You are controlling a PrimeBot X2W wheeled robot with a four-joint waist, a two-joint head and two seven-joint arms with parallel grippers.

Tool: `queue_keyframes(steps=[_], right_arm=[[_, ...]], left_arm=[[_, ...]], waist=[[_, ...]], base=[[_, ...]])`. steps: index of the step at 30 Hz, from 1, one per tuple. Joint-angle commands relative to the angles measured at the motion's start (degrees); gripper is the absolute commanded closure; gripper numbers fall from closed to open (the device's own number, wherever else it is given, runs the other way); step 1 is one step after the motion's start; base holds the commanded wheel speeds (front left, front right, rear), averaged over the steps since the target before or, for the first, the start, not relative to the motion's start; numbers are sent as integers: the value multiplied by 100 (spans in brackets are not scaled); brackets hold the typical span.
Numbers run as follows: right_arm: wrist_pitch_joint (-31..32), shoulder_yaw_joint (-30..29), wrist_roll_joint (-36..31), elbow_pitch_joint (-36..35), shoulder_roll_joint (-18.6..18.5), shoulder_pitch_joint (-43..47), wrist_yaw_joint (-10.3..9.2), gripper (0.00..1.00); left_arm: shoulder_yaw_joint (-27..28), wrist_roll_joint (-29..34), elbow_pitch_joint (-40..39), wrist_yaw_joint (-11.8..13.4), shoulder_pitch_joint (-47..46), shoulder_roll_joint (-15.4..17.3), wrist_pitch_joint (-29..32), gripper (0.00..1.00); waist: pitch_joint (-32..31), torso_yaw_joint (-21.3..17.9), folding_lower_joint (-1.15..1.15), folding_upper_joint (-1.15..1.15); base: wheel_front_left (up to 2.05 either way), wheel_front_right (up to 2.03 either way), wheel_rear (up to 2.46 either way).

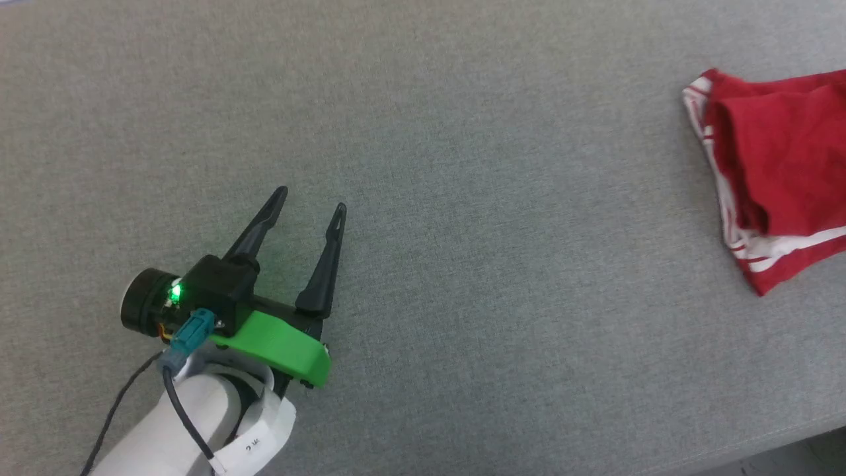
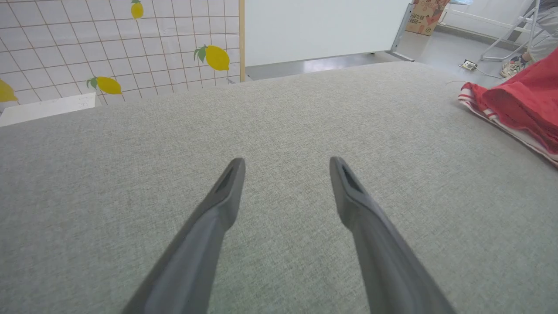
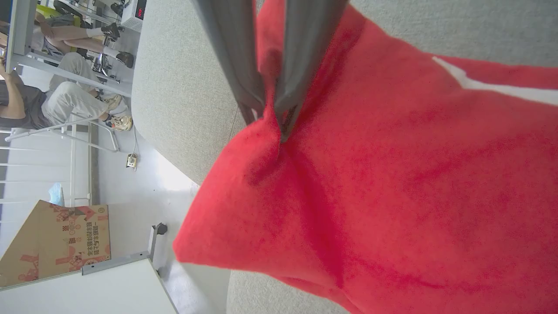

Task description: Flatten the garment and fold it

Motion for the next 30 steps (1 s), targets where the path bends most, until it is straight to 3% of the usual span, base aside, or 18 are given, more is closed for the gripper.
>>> queue_keyframes(steps=[1,10,11,12,18,30], right_arm=[[-104,-122,-100,118,68,-24,-12,100],[-446,-714,-551,853,342,-69,-12,100],[-449,-775,-588,904,385,-76,-12,90],[-517,-891,-720,969,501,-82,-12,0],[-731,-831,-470,739,796,-235,-12,0],[-1107,-779,1256,-493,1300,234,-12,0]], left_arm=[[31,98,-39,19,-85,63,20,0],[21,138,-109,28,-189,93,47,0],[21,130,-88,30,-186,84,33,0],[21,104,12,35,-167,48,-29,0],[49,-108,417,13,44,-81,-273,0],[229,-454,810,99,593,17,-408,0]], waist=[[197,41,0,0],[343,183,0,0],[321,189,0,0],[187,200,0,0],[-743,239,0,0],[-2247,500,0,0]], base=[[0,0,0],[0,0,0],[0,0,0],[0,0,0],[0,0,0],[0,0,0]])
